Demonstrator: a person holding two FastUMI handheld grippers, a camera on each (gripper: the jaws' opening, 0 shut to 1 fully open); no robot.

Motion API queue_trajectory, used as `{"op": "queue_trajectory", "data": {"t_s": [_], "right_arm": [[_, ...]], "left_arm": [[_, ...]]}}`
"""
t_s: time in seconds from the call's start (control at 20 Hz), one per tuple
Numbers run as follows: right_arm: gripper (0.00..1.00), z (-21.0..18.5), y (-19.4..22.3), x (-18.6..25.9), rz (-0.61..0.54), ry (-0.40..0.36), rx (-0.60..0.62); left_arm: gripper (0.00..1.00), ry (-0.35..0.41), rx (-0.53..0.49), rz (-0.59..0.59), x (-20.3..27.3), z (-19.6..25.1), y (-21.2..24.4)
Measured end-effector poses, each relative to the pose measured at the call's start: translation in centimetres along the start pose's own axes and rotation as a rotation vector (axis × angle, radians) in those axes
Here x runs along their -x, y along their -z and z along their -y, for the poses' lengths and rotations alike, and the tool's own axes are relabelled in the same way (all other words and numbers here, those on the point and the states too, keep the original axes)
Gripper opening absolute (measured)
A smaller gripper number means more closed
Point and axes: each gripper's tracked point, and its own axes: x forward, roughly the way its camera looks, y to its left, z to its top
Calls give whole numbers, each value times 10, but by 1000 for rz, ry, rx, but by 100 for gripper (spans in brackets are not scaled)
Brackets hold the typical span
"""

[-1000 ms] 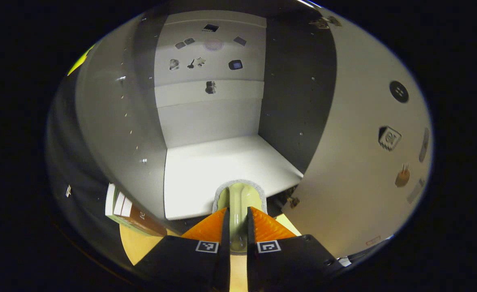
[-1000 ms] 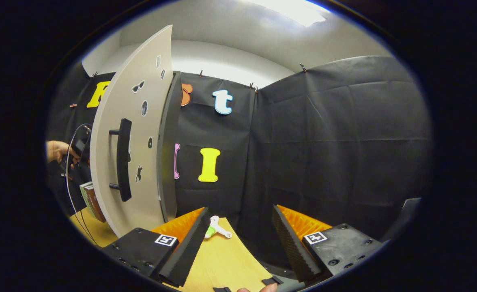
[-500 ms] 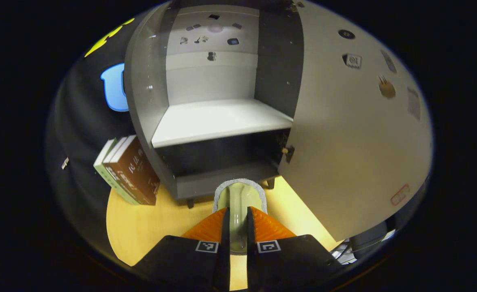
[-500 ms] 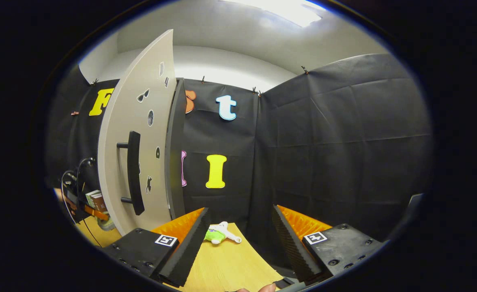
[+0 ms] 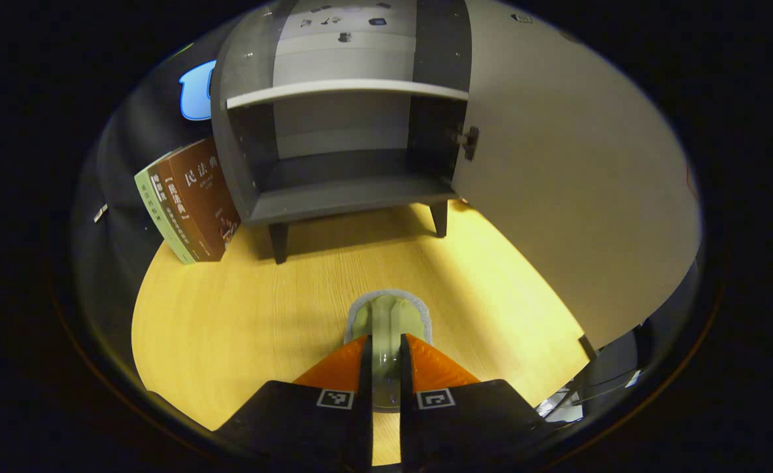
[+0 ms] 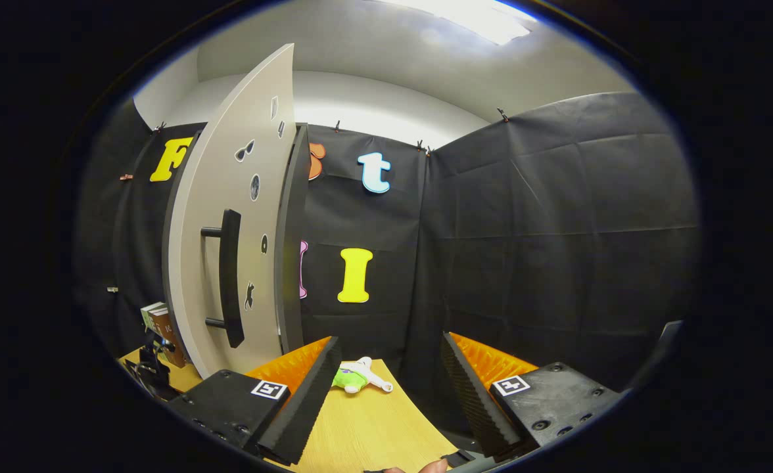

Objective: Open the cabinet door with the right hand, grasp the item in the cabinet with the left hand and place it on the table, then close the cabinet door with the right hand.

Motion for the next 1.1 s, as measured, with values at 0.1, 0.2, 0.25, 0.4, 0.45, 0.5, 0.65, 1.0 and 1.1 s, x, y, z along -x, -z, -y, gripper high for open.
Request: {"op": "queue_trajectory", "data": {"t_s": [0.1,0.2,0.25,0.4,0.45,0.5,0.65,1.0,1.1], "right_arm": [[97,1,0,1,-4,-1,2],[97,5,0,4,-9,1,1],[97,7,1,5,-12,3,2],[97,11,5,7,-25,7,6],[97,11,6,7,-29,6,3],[97,10,6,6,-31,5,1],[97,10,7,6,-36,3,4],[97,2,9,2,-45,-20,18],[97,2,9,2,-44,-21,19]], "left_arm": [[20,-12,-7,-1,-12,-2,11],[20,-19,-29,-3,-21,-2,21],[20,-20,-37,-5,-24,-2,27],[20,-27,-42,-17,-32,-2,37],[22,-34,-39,-20,-34,-2,40],[22,-40,-36,-22,-36,-2,42],[20,-63,-46,-20,-41,-3,47],[27,-73,-40,-6,-42,-2,47],[49,-51,-38,0,-40,-1,46]]}}
